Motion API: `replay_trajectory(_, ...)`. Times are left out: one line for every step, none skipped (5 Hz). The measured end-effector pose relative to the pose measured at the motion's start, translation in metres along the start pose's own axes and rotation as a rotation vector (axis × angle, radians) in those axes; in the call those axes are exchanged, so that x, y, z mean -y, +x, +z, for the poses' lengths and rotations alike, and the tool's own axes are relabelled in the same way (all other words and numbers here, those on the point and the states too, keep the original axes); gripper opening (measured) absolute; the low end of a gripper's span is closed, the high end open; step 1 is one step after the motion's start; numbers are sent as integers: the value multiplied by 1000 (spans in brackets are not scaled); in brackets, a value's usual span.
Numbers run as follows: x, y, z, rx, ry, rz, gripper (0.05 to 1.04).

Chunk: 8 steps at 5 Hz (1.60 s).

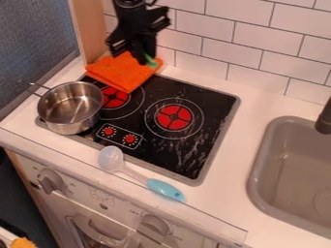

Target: Put the green object on the orange cloth

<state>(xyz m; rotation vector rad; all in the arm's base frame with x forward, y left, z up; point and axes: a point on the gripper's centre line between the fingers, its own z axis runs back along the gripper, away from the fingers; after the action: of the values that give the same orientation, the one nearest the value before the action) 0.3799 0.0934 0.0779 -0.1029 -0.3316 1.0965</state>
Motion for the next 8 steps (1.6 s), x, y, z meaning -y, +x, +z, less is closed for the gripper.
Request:
replay_trajectory(-2,21,-13,5,21,18,168)
replay_trajectory(-5,32,-36,-11,57,13,168)
replay_trajectory(-8,35,-52,-30,75,12,168)
replay_trajectory(-12,29,-66,-61,92,-3,207)
replay_trajectory(-9,28,-65,-76,79,-10,453)
replay_trajectory(-9,26,-66,-85,72,-26,768)
replay_trajectory(-10,22,-65,-89,66,-25,993)
replay_trajectory(-9,20,-58,-98,58,-31,1001)
